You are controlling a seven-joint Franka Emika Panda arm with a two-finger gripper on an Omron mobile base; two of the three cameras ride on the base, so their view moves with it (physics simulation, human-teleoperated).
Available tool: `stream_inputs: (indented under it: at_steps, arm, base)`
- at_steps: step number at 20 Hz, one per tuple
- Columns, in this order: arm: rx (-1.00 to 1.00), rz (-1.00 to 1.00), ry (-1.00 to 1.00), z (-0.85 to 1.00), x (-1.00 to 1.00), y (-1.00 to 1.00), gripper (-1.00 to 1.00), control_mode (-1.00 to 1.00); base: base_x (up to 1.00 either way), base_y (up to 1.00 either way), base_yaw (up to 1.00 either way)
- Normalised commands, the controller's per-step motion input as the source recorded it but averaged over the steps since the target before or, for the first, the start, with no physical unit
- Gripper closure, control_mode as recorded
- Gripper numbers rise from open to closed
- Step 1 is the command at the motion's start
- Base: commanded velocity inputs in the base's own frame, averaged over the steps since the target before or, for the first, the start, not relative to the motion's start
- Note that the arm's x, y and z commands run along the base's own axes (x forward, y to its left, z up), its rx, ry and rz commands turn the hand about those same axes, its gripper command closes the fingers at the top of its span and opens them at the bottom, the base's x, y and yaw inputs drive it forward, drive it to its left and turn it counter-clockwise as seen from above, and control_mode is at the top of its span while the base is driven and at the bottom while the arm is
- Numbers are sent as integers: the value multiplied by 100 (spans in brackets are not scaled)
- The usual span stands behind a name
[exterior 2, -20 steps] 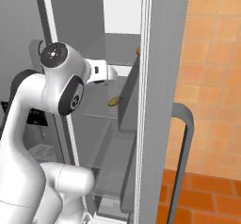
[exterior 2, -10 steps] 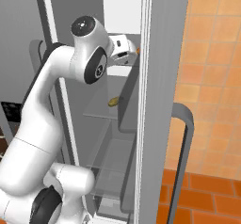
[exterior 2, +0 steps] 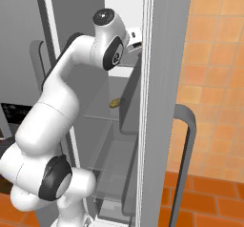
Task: Place one potato and one chicken drumstick in each tupperware on the nearby counter, to pack two identical lunches.
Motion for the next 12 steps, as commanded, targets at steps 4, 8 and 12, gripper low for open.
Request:
stream_inputs:
  at_steps: [4, 8, 12]
  arm:
    - [0, 0, 0, 0, 70, -9, -100, -100]
    - [0, 0, 0, 0, 43, -11, -100, -100]
    - [0, 0, 1, -2, 50, -25, -100, -100]
  base:
    - [0, 0, 0]
    - [0, 0, 0]
    - [0, 0, 0]
